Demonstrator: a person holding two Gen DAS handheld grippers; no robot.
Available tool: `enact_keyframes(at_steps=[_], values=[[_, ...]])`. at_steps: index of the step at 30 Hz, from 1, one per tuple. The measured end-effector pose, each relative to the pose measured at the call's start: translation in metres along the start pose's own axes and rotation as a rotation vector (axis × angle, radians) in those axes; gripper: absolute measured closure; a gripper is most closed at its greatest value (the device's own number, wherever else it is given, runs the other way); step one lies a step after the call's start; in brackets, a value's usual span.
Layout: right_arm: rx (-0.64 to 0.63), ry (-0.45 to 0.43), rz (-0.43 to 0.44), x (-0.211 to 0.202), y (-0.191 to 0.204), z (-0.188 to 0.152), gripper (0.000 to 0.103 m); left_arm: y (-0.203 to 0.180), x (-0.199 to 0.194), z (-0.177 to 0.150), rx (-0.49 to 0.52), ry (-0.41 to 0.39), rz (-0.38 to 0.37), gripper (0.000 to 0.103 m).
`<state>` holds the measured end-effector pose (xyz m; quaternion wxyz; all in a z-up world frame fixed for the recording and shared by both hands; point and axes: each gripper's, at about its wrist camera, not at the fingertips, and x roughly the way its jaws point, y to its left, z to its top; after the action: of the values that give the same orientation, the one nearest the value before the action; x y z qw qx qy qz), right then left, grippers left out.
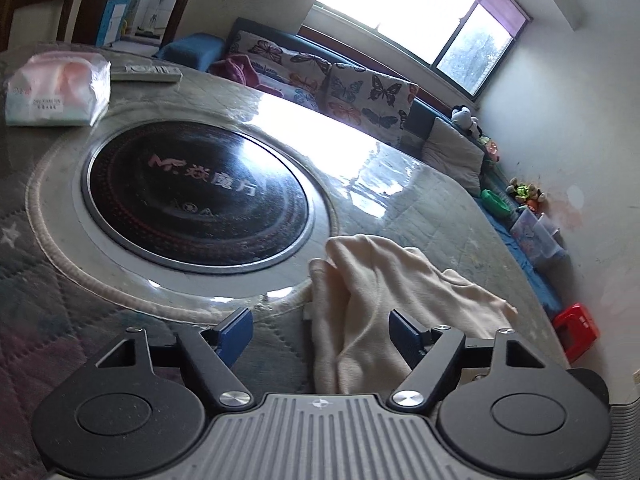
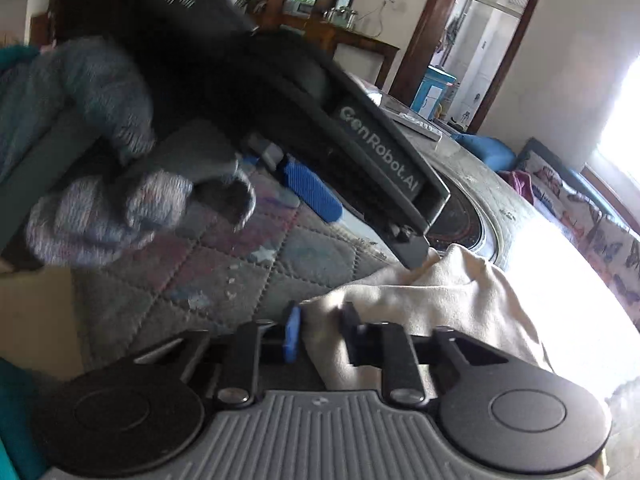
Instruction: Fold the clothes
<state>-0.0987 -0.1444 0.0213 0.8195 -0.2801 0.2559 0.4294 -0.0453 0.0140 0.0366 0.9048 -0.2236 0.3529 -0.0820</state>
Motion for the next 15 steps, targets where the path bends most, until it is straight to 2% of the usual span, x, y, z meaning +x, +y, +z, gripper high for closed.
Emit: enact_keyframes(at_steps=[5, 10, 15], values=[[0.132, -0.073, 0.028, -0.026, -0.029, 0.003, 0.094, -0.001, 0.009, 0.005, -0.088, 0.029, -0.047, 0.025], [0.214, -0.131, 0.047, -0.052, -0.056, 0.002, 0.095, 0.001, 0.025, 0.006, -0.233, 0.091, -0.114, 0.026], [0.212, -0.144, 0.082, -0.064, -0.063, -0.002, 0.095, 0.006, 0.037, 0.005, -0.340, 0.126, -0.169, 0.028]])
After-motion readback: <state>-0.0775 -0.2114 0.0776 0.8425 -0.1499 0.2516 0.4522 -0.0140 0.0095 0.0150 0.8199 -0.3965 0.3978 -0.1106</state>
